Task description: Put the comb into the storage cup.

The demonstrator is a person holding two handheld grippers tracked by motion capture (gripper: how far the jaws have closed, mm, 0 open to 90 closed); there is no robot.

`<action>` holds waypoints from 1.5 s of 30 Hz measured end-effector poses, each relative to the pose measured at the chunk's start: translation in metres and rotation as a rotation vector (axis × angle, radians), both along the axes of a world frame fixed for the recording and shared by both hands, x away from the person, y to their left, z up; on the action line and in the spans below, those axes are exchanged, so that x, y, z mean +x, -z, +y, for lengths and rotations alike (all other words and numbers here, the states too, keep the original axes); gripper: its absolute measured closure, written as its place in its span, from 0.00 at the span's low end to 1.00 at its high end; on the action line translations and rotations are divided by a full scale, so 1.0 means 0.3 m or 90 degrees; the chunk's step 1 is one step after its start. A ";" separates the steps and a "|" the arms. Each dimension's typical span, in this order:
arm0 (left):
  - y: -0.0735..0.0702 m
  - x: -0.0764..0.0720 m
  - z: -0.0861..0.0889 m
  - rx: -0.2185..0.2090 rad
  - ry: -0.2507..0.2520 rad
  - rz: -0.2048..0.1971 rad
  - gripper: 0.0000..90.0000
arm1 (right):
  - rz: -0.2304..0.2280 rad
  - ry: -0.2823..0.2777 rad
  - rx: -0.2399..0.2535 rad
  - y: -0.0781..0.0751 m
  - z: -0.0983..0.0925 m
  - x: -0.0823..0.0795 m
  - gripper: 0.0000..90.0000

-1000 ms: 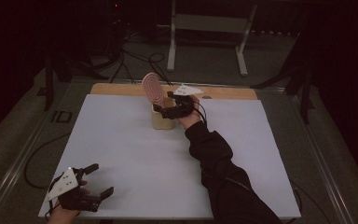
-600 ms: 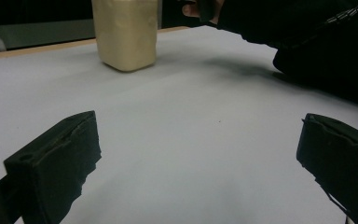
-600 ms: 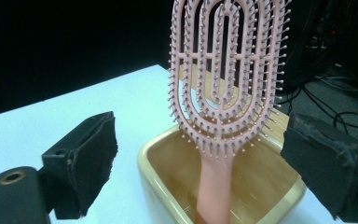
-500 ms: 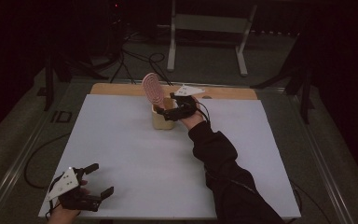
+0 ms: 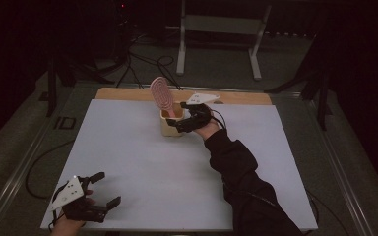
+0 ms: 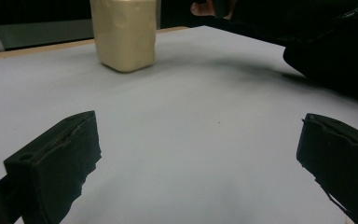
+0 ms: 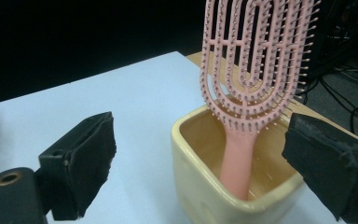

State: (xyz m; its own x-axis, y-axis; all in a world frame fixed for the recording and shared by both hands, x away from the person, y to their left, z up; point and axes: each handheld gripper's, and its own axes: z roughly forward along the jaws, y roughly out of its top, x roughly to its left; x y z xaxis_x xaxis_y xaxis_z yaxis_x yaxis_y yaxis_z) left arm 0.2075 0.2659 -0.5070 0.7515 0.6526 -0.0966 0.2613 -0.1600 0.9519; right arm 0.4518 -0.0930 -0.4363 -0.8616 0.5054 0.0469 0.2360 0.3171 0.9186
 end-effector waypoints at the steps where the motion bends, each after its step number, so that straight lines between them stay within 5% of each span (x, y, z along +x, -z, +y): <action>1: 0.001 0.001 0.000 0.000 0.001 0.001 0.00 | 0.002 0.002 -0.002 -0.003 -0.006 -0.006 0.10; 22: 0.004 0.002 -0.005 0.008 0.000 0.003 0.00 | 0.017 0.030 -0.034 0.020 -0.203 -0.092 0.10; 45: 0.004 0.002 -0.005 0.007 -0.003 0.004 0.00 | 0.020 0.044 -0.034 0.040 -0.403 -0.235 0.10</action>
